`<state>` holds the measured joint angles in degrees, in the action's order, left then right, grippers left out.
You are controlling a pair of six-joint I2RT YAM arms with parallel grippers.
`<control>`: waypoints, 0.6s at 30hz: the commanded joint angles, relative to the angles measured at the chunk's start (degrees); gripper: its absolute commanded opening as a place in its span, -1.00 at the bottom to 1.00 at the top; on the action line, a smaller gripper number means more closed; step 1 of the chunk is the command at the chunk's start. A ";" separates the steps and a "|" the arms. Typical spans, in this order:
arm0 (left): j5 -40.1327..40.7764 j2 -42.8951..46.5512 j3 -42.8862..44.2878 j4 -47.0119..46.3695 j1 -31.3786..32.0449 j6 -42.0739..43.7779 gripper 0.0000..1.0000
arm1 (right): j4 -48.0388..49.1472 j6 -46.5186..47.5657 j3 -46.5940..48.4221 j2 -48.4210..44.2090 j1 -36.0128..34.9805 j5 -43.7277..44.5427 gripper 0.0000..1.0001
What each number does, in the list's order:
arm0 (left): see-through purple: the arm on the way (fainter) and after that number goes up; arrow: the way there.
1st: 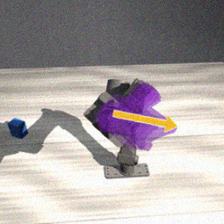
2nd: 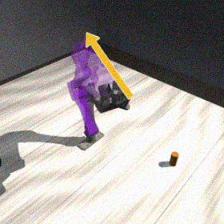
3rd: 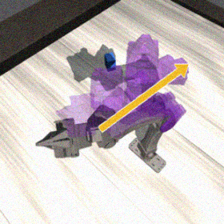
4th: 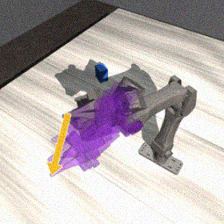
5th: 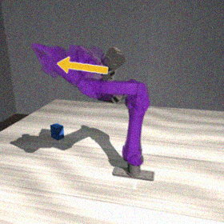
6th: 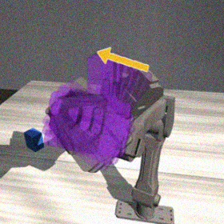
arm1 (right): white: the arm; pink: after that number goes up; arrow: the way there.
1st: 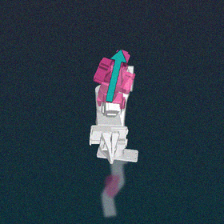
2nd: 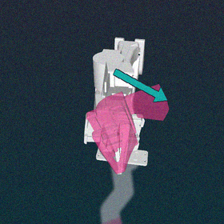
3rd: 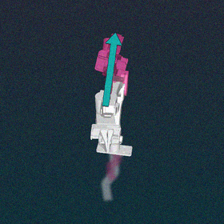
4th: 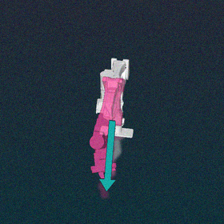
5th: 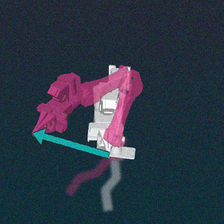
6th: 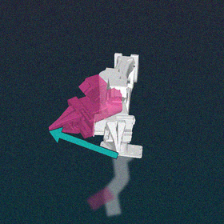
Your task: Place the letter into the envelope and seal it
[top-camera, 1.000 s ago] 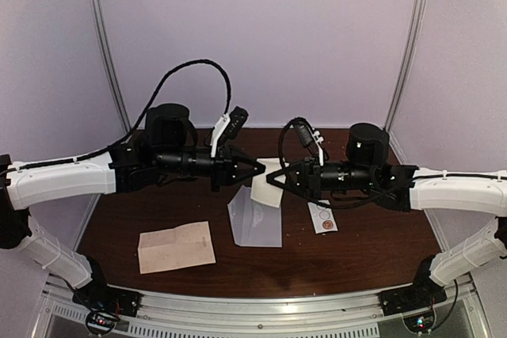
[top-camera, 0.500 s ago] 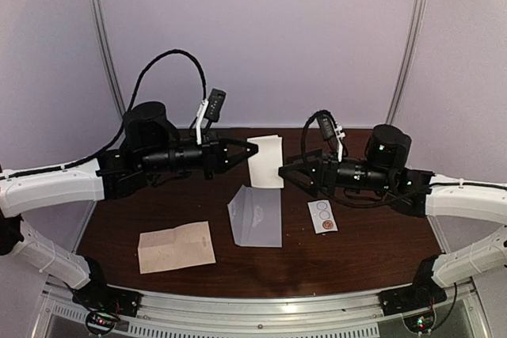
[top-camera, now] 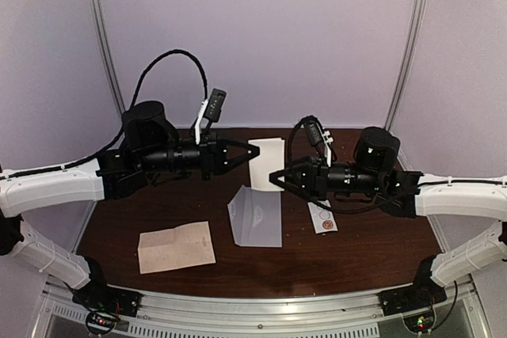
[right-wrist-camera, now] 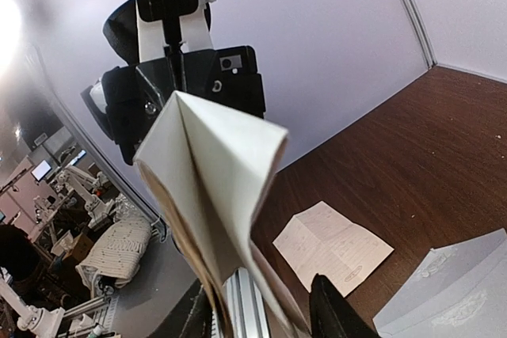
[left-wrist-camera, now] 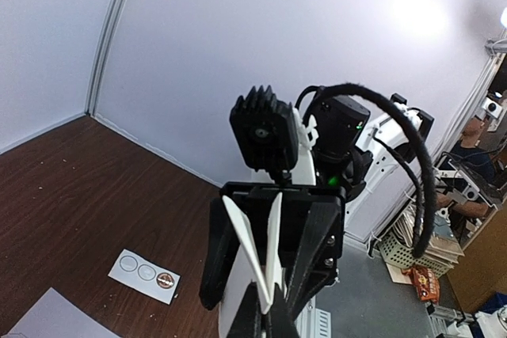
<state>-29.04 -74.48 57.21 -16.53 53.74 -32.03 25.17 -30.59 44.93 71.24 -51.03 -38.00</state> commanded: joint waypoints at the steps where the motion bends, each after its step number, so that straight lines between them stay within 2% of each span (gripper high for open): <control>1: -2.41 -0.35 0.66 -2.30 0.32 -0.41 -1.00 | 1.63 -0.12 1.74 0.43 -0.13 -0.29 -0.50; 2: -2.73 -0.40 0.70 -2.13 0.32 -0.28 -0.93 | 1.80 -0.28 1.74 0.35 -0.12 -0.05 -0.70; 4: -3.20 -0.54 0.63 -1.59 0.32 -0.01 -0.54 | 1.79 -0.49 1.81 0.24 -0.12 0.78 -1.00; 6: -3.47 -0.72 0.39 -0.85 0.32 0.23 -0.30 | 1.98 -0.70 1.81 0.13 -0.11 1.26 -1.00; 8: -3.61 -0.84 0.07 0.19 0.31 0.37 -0.17 | 2.22 -0.82 1.83 0.17 -0.07 1.35 -1.00; 12: -3.68 -0.98 -1.23 1.32 0.32 0.24 -0.17 | 2.96 -1.33 1.87 0.17 -0.03 1.35 -1.00; 18: -3.67 -0.76 -2.99 0.02 0.31 -0.30 -0.44 | 4.89 -2.81 1.41 0.30 0.20 0.65 -1.00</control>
<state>-31.53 -75.00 55.55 -14.98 53.74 -32.14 25.80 -31.92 45.17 71.48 -51.09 -37.52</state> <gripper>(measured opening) 0.319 0.008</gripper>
